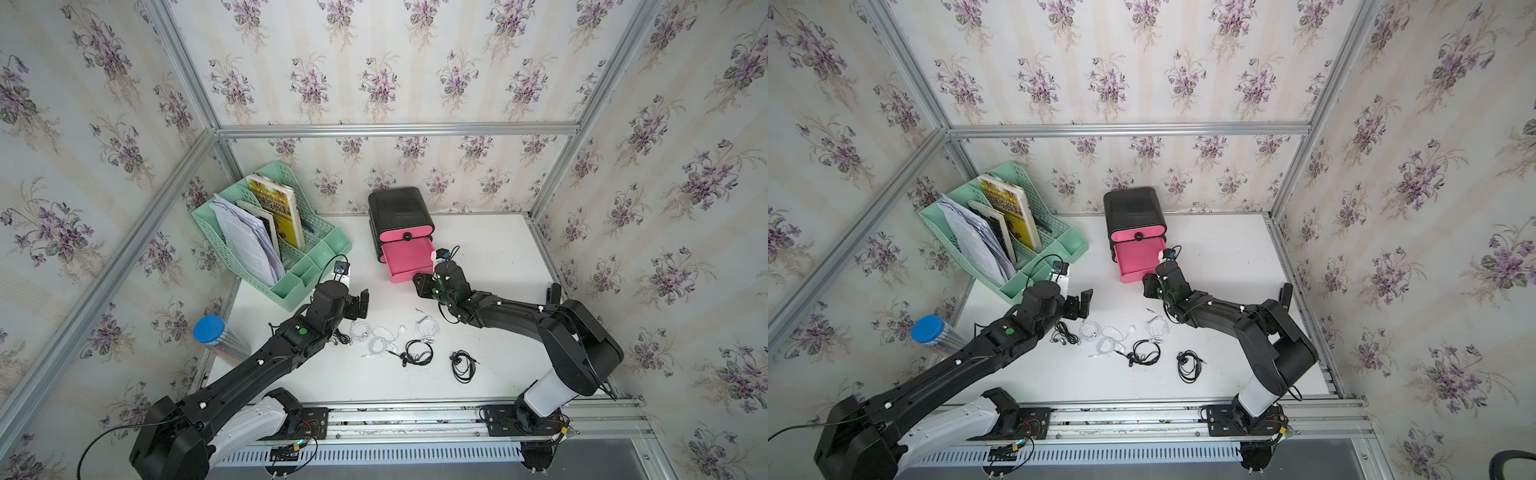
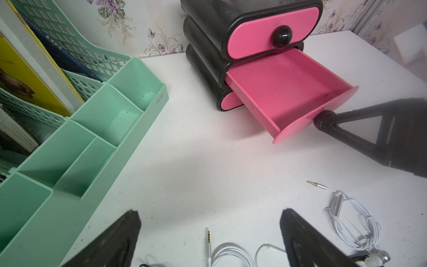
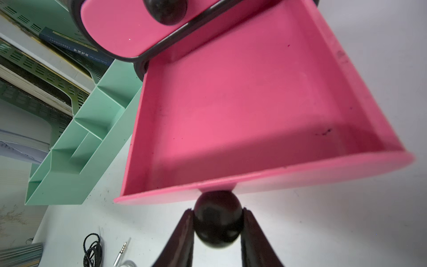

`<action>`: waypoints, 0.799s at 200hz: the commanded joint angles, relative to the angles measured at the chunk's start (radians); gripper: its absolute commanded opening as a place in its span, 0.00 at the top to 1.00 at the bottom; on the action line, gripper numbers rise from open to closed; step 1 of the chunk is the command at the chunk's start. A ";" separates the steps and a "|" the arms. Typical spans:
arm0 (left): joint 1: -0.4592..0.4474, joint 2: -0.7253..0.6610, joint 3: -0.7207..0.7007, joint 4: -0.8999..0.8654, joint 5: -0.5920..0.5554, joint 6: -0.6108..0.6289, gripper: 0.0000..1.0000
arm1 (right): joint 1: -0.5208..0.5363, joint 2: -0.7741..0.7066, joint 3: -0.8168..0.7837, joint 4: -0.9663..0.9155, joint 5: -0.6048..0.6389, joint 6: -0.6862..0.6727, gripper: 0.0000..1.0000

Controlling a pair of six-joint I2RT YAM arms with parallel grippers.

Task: Place the wired earphones into the drawer by color
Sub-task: Open the drawer in the storage box.

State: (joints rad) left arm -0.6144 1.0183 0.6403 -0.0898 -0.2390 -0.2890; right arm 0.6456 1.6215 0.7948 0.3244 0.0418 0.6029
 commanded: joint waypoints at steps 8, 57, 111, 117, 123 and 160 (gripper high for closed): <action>0.001 -0.003 0.003 0.000 -0.006 -0.002 0.01 | 0.003 -0.007 -0.014 0.010 0.021 0.017 0.69; 0.001 -0.003 0.002 -0.001 -0.009 -0.001 0.01 | 0.004 0.013 -0.008 0.004 0.024 0.015 0.57; 0.001 -0.003 0.002 -0.001 -0.011 -0.001 0.01 | 0.003 -0.006 -0.007 -0.027 0.039 0.007 0.50; 0.002 -0.003 0.002 -0.001 -0.010 0.000 0.01 | 0.005 -0.011 -0.008 -0.033 0.041 0.005 0.50; 0.002 -0.003 0.002 -0.001 -0.008 -0.001 0.01 | 0.004 -0.018 -0.009 -0.041 0.043 0.002 0.50; 0.001 -0.002 -0.005 0.020 0.025 0.012 0.01 | 0.004 -0.074 -0.030 -0.110 0.051 -0.035 0.47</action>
State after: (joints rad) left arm -0.6140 1.0176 0.6403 -0.0898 -0.2379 -0.2890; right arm 0.6495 1.5791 0.7788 0.2741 0.0711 0.6006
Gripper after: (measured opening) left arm 0.988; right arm 0.518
